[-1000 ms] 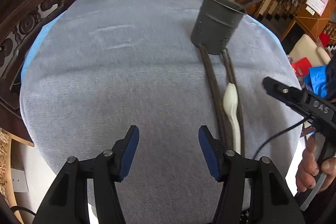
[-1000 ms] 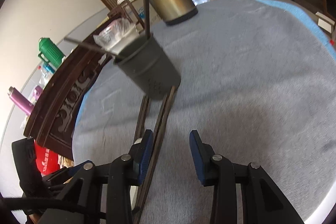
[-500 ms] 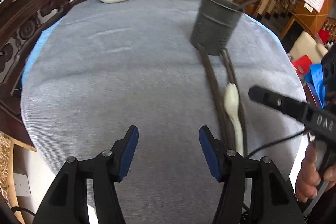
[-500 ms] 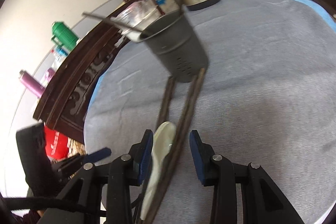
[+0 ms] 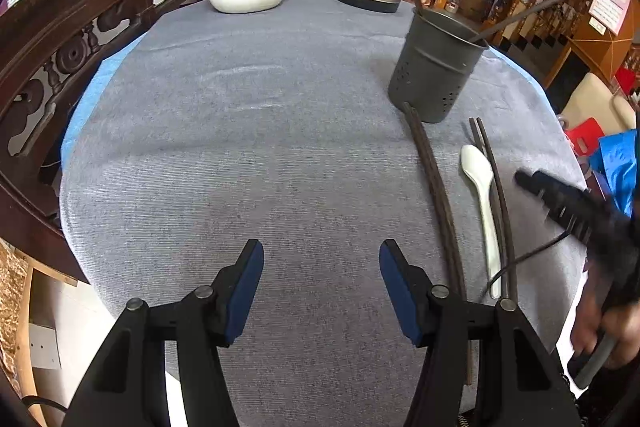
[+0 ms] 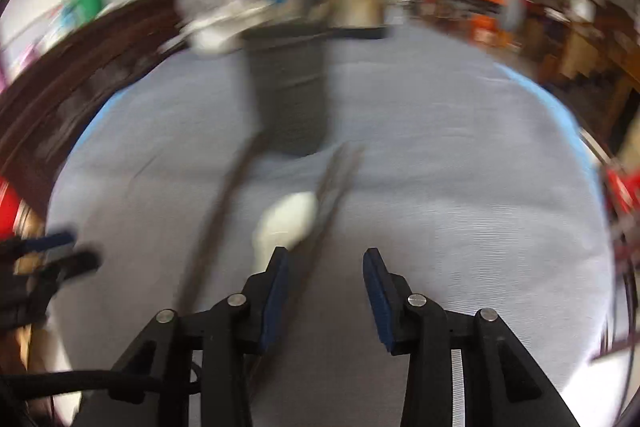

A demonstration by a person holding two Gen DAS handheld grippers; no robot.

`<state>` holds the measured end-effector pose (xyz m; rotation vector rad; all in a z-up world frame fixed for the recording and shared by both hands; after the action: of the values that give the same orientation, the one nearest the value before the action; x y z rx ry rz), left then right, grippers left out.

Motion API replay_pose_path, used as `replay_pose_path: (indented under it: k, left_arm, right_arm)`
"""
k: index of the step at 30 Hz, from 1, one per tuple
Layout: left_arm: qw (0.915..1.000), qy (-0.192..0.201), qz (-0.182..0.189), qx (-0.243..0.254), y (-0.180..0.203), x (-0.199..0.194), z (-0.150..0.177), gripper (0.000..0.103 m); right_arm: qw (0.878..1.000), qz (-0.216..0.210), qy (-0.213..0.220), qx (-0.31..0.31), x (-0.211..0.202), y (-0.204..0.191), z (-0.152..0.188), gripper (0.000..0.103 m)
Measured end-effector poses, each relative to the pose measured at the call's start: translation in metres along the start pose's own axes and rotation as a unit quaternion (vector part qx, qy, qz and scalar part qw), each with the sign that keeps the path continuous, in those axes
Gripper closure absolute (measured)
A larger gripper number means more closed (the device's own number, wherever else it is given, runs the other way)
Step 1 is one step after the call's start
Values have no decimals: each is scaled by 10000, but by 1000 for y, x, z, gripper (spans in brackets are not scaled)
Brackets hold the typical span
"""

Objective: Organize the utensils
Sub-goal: 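Move both grippers back toward the white spoons and remaining chopsticks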

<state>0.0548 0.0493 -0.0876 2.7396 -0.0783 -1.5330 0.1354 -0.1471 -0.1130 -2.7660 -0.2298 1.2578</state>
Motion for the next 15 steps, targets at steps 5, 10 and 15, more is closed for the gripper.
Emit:
replay_pose_path:
  k: [5,10,15]
  left_arm:
    - [9998,-5,134,116,15,2,-3,42]
    - [9994,-3,196,270,29,-2,-2,42]
    - [9985,1,341,422,43,-5,-3,41]
  right_arm:
    - [9970,-139,189,744,-12,37,-7,61]
    - [9951,-488,76,857,-3,37,3,61]
    - [9923,-703,429,923,-2,39,9,61]
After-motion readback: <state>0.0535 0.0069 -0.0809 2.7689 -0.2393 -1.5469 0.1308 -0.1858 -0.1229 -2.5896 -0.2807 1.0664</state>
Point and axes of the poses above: each gripper's, at about its wrist camera, not at the fingertips, and x roughly the way its jaws point, y to its right, z to its underside, the point moved 1 cm from there along x, roughly the way its jaws point, and after that the axes turned 7 degrees about -z, right-handed, at the moved point
